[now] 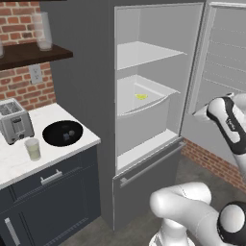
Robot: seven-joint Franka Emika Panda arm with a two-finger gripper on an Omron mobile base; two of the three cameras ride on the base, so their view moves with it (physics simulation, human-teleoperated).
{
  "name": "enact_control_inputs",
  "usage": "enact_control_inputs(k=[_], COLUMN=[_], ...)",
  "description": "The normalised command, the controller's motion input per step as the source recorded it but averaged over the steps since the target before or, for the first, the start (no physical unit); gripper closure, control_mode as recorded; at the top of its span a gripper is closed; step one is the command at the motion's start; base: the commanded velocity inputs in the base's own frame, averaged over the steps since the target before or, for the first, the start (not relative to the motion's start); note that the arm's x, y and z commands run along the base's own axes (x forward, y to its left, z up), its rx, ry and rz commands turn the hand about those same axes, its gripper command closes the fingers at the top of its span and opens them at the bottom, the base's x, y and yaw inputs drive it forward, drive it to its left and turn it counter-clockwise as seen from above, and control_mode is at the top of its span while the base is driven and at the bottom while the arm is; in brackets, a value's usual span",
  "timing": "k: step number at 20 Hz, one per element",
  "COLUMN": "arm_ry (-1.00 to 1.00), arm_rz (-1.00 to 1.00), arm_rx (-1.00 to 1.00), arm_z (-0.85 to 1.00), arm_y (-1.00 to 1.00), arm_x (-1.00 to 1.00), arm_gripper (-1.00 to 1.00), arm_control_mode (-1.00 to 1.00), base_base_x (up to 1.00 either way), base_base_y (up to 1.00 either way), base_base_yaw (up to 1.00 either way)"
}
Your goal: Grab a lemon wedge from the fridge and one ice cube from the ice bowl, and put them in the glass of lemonade.
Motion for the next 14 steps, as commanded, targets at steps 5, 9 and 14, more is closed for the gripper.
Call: enact_control_inputs(k=[5, 9, 14], arm_ry=[0.37, 0.48, 0.18], arm_rz=[0.11, 0.05, 0.0], arm_rx=[-0.07, -0.21, -0.12], arm_z=[0.72, 0.59, -0.24], arm_y=[0.54, 0.72, 0.72], arm_x=[-0.44, -0.49, -0.58], arm_gripper=[-1.0, -1.0, -1.0], arm_control_mode=[-1.0, -1.0, -1.0], base_base_x=[0.0, 0.0, 0.0], base_base_y=[0.0, 0.0, 0.0], base_base_yaw=[0.0, 0.0, 0.0])
